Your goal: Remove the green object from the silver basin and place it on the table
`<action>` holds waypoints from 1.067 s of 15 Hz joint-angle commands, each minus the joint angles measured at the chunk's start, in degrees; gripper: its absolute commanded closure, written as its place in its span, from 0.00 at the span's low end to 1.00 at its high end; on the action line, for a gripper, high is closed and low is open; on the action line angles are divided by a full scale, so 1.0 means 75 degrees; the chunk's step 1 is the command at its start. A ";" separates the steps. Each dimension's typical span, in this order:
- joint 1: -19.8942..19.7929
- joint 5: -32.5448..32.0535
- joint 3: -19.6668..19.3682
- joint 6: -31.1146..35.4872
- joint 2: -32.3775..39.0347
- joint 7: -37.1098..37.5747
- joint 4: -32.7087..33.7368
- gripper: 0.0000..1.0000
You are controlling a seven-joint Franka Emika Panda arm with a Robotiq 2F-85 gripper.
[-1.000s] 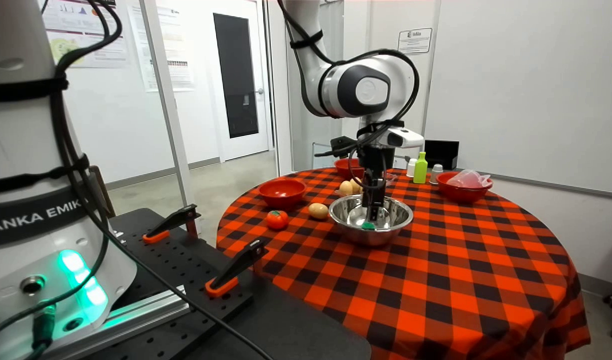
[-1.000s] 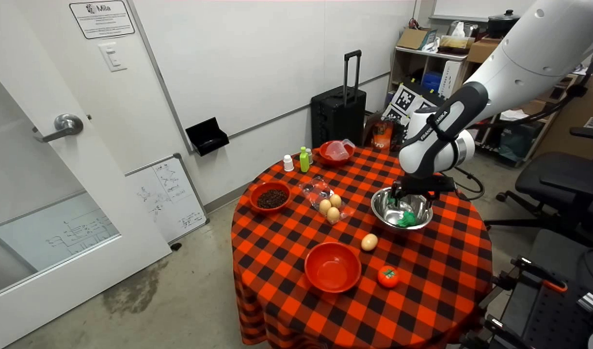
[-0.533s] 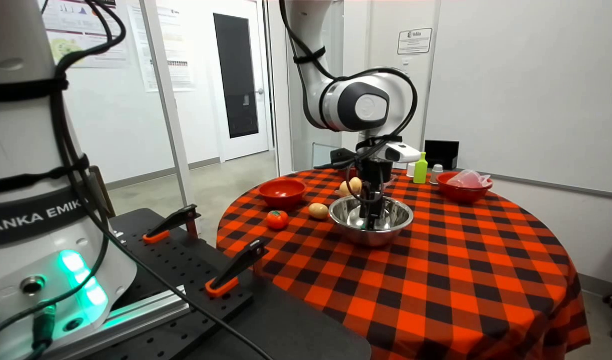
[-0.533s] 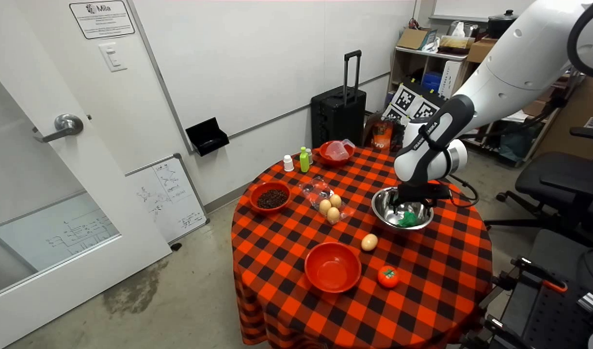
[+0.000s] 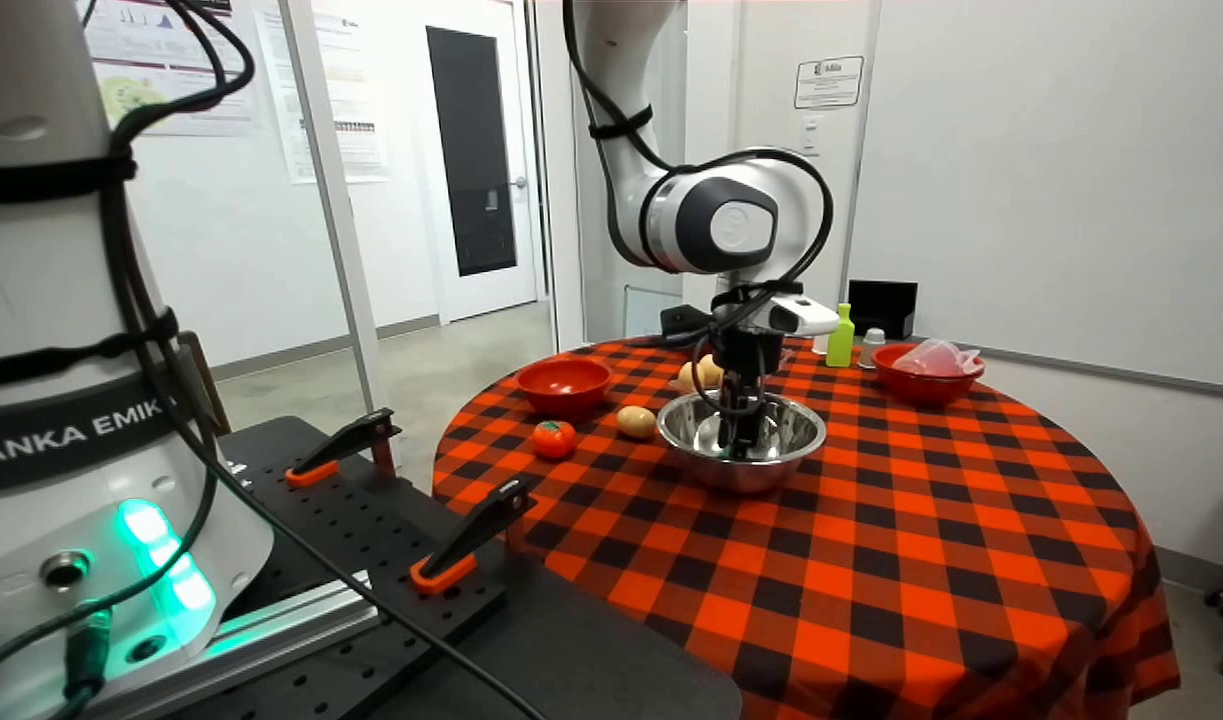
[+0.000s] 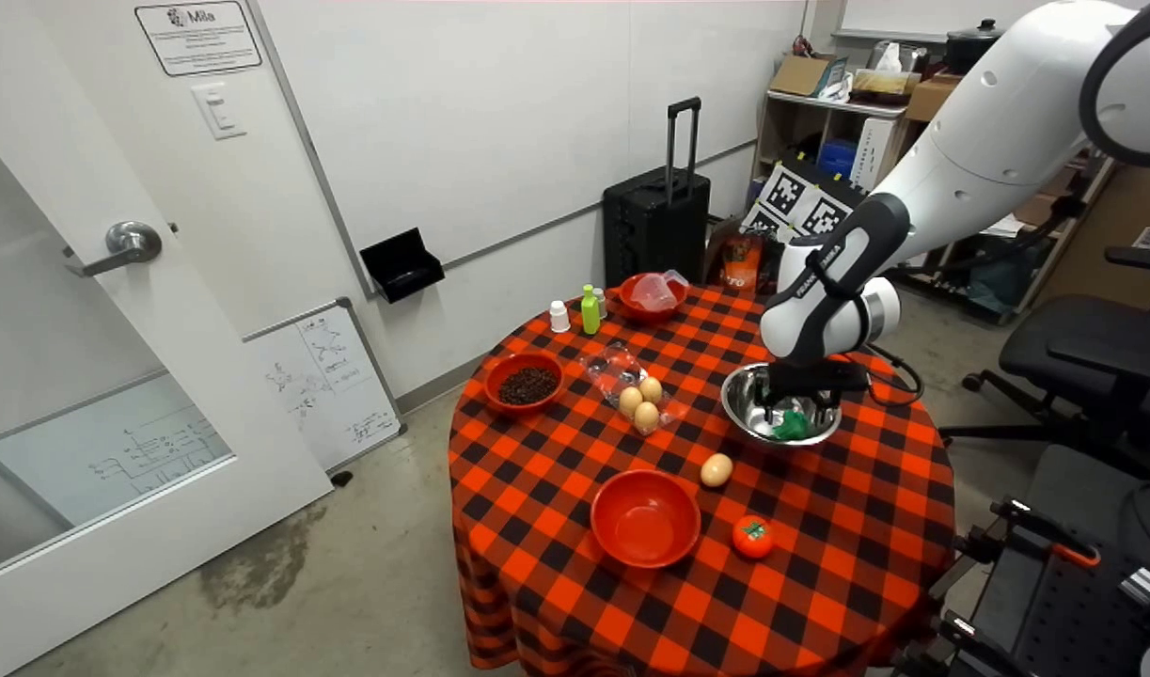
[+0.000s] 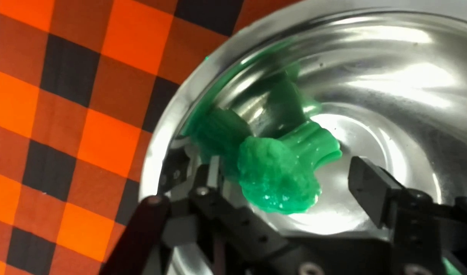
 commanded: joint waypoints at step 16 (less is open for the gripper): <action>-0.0106 0.0517 0.0022 0.0200 -0.1173 -0.0530 -0.0697 0.78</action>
